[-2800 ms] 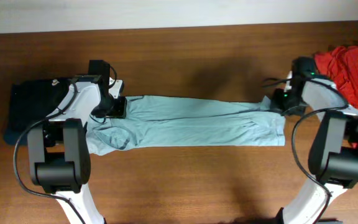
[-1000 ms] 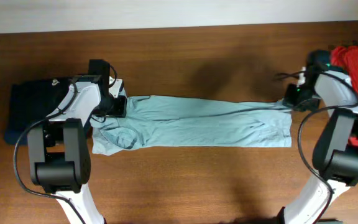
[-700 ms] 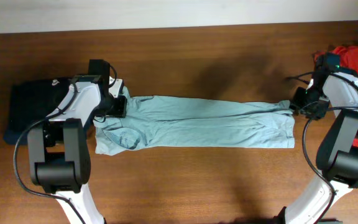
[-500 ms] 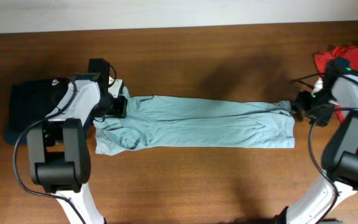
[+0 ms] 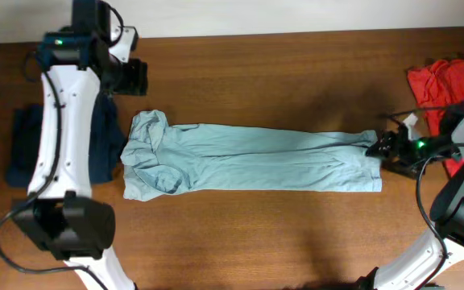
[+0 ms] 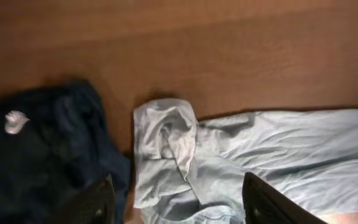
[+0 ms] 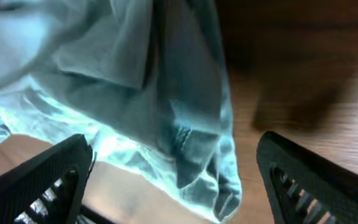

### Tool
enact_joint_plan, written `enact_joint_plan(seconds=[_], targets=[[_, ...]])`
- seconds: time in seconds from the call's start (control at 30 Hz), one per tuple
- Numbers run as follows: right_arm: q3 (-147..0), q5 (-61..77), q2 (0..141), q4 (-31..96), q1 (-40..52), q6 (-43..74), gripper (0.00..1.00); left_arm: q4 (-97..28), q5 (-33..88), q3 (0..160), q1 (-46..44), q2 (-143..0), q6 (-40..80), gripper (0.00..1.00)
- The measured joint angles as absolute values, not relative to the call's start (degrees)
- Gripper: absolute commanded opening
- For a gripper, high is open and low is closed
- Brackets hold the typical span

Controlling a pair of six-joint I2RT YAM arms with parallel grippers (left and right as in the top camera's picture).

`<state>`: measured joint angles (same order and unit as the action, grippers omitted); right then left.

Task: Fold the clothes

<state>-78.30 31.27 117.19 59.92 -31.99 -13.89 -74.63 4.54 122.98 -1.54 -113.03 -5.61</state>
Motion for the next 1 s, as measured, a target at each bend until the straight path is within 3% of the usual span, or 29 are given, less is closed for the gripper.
enact_joint_plan(seconds=[0.13, 0.23, 0.33, 0.37, 0.4, 0.43, 1.0], targets=[[-76.58, 34.48, 117.6, 58.92, -31.33, -15.97, 0.75, -75.7, 4.54, 123.5, -1.54, -110.93, -6.46, 0.66], [-76.42, 36.86, 117.71, 58.57, -29.3, -17.04, 0.61, -76.09, 4.54, 123.5, -1.54, -110.87, -6.48, 0.66], [-76.36, 39.38, 117.71, 57.52, -27.2, -17.19, 0.36, -77.3, 4.54, 123.5, -1.54, -110.87, -6.48, 0.66], [-76.36, 39.92, 117.71, 57.17, -26.98, -16.64, 0.18, -77.58, 4.54, 123.5, -1.54, -110.87, -6.48, 0.66], [-76.38, 40.42, 117.71, 57.01, -26.96, -16.25, 0.08, -78.19, 4.54, 123.5, -1.54, -110.87, -6.48, 0.66], [-76.4, 40.71, 117.71, 57.08, -27.03, -16.34, 0.04, -78.46, 4.56, 123.5, -1.54, -110.87, -6.48, 0.66], [-100.49, 15.55, 110.19, 68.2, -28.38, -5.8, 0.04, -77.78, 2.74, 123.5, -1.43, -107.44, -6.48, 0.67]])
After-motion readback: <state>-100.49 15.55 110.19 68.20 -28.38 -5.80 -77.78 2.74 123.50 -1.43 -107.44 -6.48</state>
